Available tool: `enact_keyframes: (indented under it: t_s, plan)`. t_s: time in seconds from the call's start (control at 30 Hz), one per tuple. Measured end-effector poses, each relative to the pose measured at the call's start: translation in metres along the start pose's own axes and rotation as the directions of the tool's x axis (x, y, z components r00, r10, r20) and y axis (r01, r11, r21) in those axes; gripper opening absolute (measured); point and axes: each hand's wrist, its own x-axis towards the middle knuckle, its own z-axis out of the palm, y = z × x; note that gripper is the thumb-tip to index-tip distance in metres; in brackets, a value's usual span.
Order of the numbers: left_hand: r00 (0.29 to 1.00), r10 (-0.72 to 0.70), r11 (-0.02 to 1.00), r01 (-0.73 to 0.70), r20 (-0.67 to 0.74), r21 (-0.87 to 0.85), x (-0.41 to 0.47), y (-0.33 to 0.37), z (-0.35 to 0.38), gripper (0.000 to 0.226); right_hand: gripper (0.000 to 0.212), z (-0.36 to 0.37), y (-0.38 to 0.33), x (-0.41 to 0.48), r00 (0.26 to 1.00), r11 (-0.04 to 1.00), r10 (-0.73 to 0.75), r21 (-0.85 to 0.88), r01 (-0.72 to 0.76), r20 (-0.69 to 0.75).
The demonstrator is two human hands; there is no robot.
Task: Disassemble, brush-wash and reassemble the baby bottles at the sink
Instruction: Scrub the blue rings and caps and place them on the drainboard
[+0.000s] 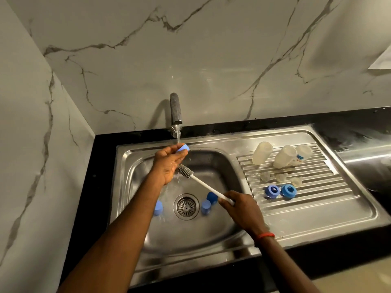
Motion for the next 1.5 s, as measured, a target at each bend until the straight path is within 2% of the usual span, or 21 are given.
enact_keyframes:
  t_s: [0.03,0.1,0.13,0.2,0.23,0.27,0.33,0.37,0.47,0.53,0.7,0.83,0.93,1.07,1.2,1.3,1.4,1.5]
  plan:
    - [0.995,0.101,0.981,-0.095,-0.024,0.168,0.001,0.001,0.0,0.031,0.021,0.001,0.001,-0.001,1.0,1.0,0.002,0.004,-0.002,-0.003]
    - [0.966,0.256,0.846,-0.201,-0.045,0.494,0.004,0.001,-0.001,0.04,0.023,0.002,0.005,-0.001,1.0,1.0,-0.001,0.01,0.001,-0.013]
    - [0.953,0.297,0.791,-0.215,-0.053,0.573,0.006,0.0,-0.002,0.044,0.025,0.003,0.006,-0.001,1.0,1.0,-0.004,0.011,0.004,-0.016]
    - [0.933,0.343,0.79,-0.22,-0.114,0.572,0.005,-0.001,-0.002,0.05,0.027,0.005,0.009,-0.001,1.0,1.0,-0.001,0.009,0.001,-0.005]
    - [0.909,0.399,0.756,-0.252,-0.121,0.604,0.004,-0.001,-0.003,0.057,0.028,0.006,0.009,-0.001,1.0,1.0,0.0,0.006,0.0,0.002]
    - [0.881,0.47,0.666,-0.307,-0.063,0.68,0.003,-0.001,-0.003,0.067,0.028,0.007,0.009,-0.001,1.0,1.0,-0.003,0.005,0.003,0.006]
    - [0.82,0.552,0.435,-0.44,0.154,0.786,-0.002,-0.003,-0.005,0.082,0.027,0.007,0.009,-0.002,1.0,1.0,-0.008,0.009,0.008,0.006]
    - [0.8,0.572,0.392,-0.458,0.179,0.798,-0.003,-0.003,-0.005,0.085,0.027,0.007,0.009,-0.002,1.0,1.0,-0.005,0.006,0.005,0.007]
    - [0.778,0.625,0.431,-0.409,0.06,0.805,-0.006,0.0,-0.008,0.077,0.027,0.008,0.008,-0.003,1.0,1.0,0.004,0.004,-0.004,0.007]
    - [0.781,0.616,0.379,-0.409,0.103,0.83,-0.007,-0.001,-0.014,0.075,0.027,0.008,0.008,-0.004,1.0,1.0,0.0,0.017,0.0,0.014]
    - [0.83,0.535,0.35,-0.388,0.158,0.853,-0.012,0.003,-0.012,0.065,0.027,0.006,0.006,-0.007,1.0,1.0,-0.008,0.013,0.007,0.021]
    - [0.857,0.516,0.442,-0.264,-0.002,0.857,-0.017,0.014,-0.013,0.041,0.029,0.003,0.006,-0.011,1.0,1.0,-0.003,0.0,0.003,0.03]
    - [0.9,0.436,0.461,-0.24,0.018,0.855,-0.024,0.015,-0.018,0.015,0.026,-0.001,0.004,-0.014,0.999,1.0,-0.007,-0.004,0.007,0.033]
    - [0.928,0.369,0.436,-0.229,0.059,0.87,-0.041,0.006,-0.012,0.023,0.027,0.0,0.003,-0.02,0.999,1.0,-0.016,0.0,0.016,0.033]
    - [0.917,0.396,0.489,-0.256,0.049,0.834,-0.05,0.003,-0.008,0.023,0.03,0.0,0.004,-0.029,0.998,0.998,-0.05,-0.026,0.052,0.045]
    - [0.916,0.375,0.454,-0.318,0.145,0.832,-0.05,0.003,-0.01,0.02,0.031,-0.006,0.005,-0.04,0.998,0.998,-0.039,-0.037,0.041,0.046]
    - [0.925,0.33,0.52,-0.344,0.188,0.782,-0.056,0.01,0.002,0.019,0.032,-0.011,0.007,-0.05,0.999,0.998,-0.023,-0.057,0.025,0.043]
    - [0.914,0.248,0.526,-0.406,0.322,0.748,-0.061,0.018,0.026,0.021,0.032,-0.017,0.006,-0.057,0.998,0.998,-0.021,-0.063,0.025,0.066]
